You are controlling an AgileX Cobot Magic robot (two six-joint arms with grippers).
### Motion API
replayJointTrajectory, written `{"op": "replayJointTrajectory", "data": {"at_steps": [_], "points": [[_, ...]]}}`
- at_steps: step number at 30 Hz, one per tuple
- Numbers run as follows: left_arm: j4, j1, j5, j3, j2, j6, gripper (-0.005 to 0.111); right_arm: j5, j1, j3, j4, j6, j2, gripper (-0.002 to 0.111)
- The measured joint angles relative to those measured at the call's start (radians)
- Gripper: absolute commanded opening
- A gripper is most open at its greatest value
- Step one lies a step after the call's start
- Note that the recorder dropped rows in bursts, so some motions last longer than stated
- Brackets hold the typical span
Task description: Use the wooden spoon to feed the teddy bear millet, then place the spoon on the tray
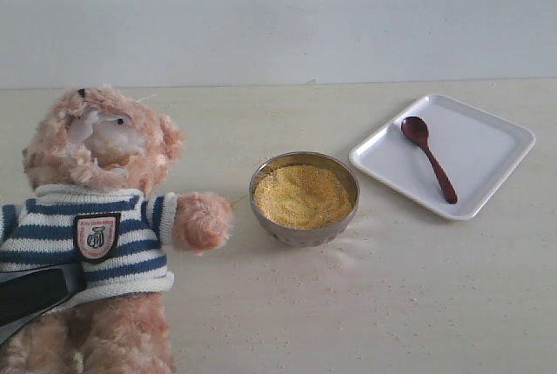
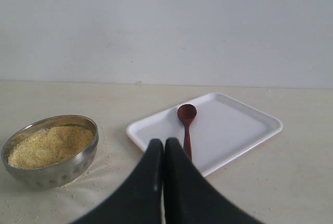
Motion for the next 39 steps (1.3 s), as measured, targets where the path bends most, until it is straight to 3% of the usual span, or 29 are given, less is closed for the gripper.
{"op": "replayJointTrajectory", "data": {"at_steps": [32, 39], "points": [[-0.02, 0.0, 0.026, -0.013, 0.0, -0.002, 0.005, 0.0, 0.0, 0.0, 0.0, 0.0, 0.0, 0.0], [-0.022, 0.0, -0.215, -0.129, 0.0, -0.058, 0.005, 0.0, 0.0, 0.0, 0.0, 0.0, -0.001, 0.0]]}}
